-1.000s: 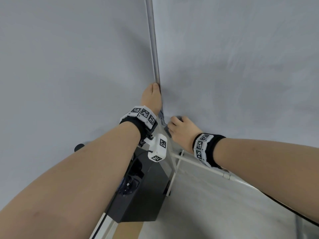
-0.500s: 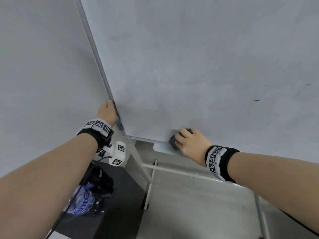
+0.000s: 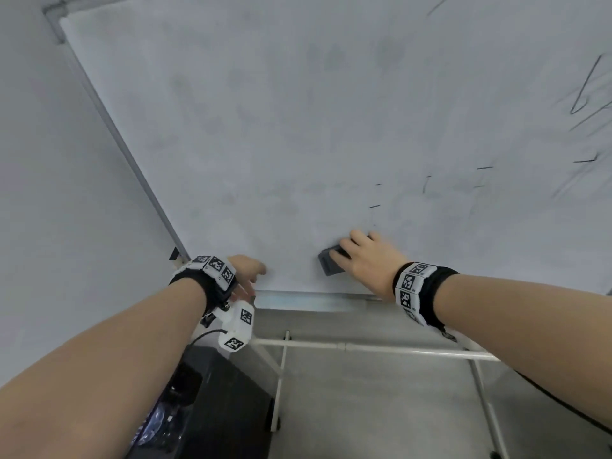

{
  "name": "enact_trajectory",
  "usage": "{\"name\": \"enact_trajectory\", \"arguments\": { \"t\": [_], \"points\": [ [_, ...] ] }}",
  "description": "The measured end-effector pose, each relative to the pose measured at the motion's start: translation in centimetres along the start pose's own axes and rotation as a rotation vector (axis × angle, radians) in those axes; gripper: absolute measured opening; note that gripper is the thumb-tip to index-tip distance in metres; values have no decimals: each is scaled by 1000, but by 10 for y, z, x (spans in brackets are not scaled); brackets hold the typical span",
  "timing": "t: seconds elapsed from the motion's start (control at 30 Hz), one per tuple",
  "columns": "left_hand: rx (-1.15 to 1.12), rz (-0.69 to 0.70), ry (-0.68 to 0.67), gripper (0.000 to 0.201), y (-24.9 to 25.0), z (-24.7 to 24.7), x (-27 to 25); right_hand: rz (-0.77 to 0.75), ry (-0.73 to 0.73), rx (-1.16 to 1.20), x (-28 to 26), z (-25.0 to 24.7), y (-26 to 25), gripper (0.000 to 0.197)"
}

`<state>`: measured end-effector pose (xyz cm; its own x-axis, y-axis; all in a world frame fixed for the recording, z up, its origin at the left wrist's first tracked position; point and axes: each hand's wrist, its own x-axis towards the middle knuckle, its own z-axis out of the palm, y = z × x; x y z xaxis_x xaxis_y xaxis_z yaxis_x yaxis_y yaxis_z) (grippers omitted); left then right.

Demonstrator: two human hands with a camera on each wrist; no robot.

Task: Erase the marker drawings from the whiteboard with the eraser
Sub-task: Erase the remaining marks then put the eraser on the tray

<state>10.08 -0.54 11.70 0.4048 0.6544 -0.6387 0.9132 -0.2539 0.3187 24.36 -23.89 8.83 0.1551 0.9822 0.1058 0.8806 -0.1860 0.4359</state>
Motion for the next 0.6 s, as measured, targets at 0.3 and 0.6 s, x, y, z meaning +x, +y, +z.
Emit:
{"name": "enact_trajectory", "arguments": {
  "t": [0.3, 0.6],
  "points": [
    [415, 719, 117, 13, 174, -16, -152, 260, 320, 42, -50, -70, 103, 57],
    [226, 1292, 1221, 46, 290, -99, -268, 338, 577, 85, -45, -103, 148, 42]
  ]
}}
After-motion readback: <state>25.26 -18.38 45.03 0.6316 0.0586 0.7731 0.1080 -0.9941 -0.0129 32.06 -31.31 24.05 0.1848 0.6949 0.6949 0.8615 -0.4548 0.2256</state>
